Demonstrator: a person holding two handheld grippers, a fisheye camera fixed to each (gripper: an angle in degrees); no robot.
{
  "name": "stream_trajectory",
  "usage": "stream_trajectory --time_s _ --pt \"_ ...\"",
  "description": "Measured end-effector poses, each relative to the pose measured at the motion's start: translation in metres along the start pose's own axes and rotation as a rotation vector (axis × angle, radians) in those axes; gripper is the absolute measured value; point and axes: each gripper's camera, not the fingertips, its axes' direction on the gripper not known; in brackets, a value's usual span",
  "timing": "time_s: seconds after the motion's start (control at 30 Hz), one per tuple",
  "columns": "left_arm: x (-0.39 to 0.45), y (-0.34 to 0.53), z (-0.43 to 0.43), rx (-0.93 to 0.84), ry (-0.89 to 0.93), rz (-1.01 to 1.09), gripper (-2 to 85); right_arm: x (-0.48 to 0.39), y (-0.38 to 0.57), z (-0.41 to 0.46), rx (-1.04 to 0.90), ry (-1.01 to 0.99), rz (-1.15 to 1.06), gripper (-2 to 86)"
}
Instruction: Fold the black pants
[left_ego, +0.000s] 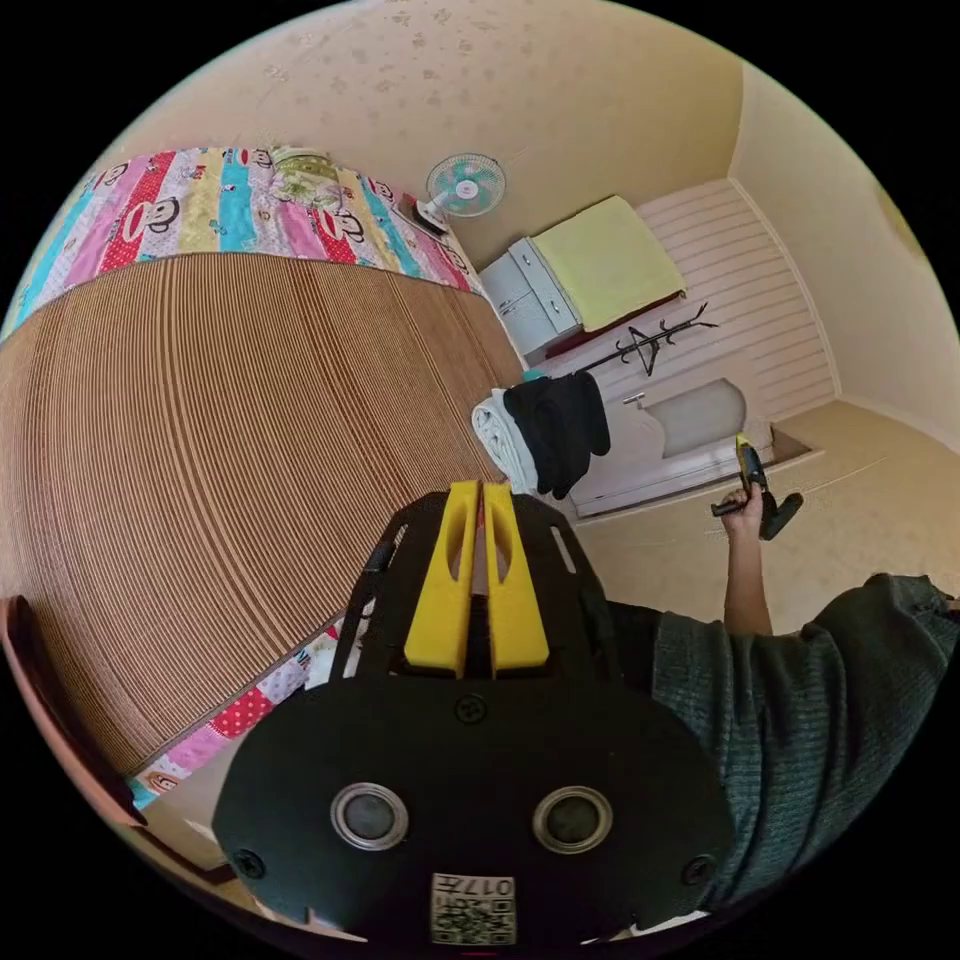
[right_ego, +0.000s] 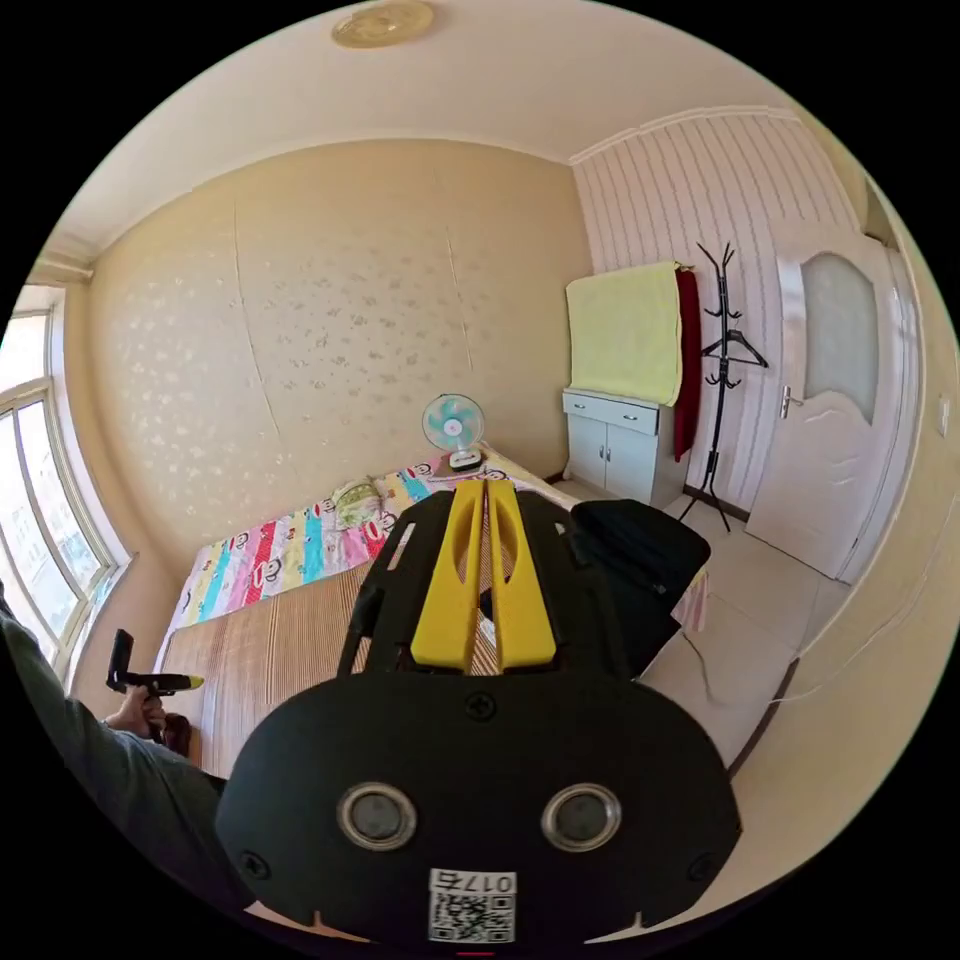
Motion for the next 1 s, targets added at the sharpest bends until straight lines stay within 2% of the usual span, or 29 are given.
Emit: stream_trajectory --time_s 0.13,0.23,0.37,0.53,0.73,0.87,1.0 --pt "0.016 -0.002 0.057 -0.001 -0.021 0.006 -1.0 0.064 0.001 0.041 -0.187 -0.050 0.145 0.7" --pt "0.024 -0.008 0.103 0.028 -0.040 -0.035 -1.0 0.112 -0.001 0.062 -0.236 -0.131 0.210 1.2" --pt "0.044 -0.027 0.179 0.065 -0.013 -0.077 -1.0 0.158 -0.010 0.080 -0.280 -0.115 0.203 3.0" --pt "0.084 -0.060 0.278 0.016 -0.032 -0.004 -1.0 0.204 -0.037 0.137 -0.450 -0.038 0.090 9.2" --pt "0.114 -0.064 0.356 0.058 -0.016 -0.054 -1.0 0.216 -0.058 0.239 -0.630 0.019 -0.048 13.6" --pt "0.118 -0.052 0.387 0.053 -0.115 -0.117 -1.0 0.207 -0.054 0.307 -0.732 0.083 -0.161 14.0" --pt "0.116 -0.043 0.402 0.067 -0.172 -0.172 -1.0 0.197 -0.027 0.369 -0.900 0.248 -0.351 10.8"
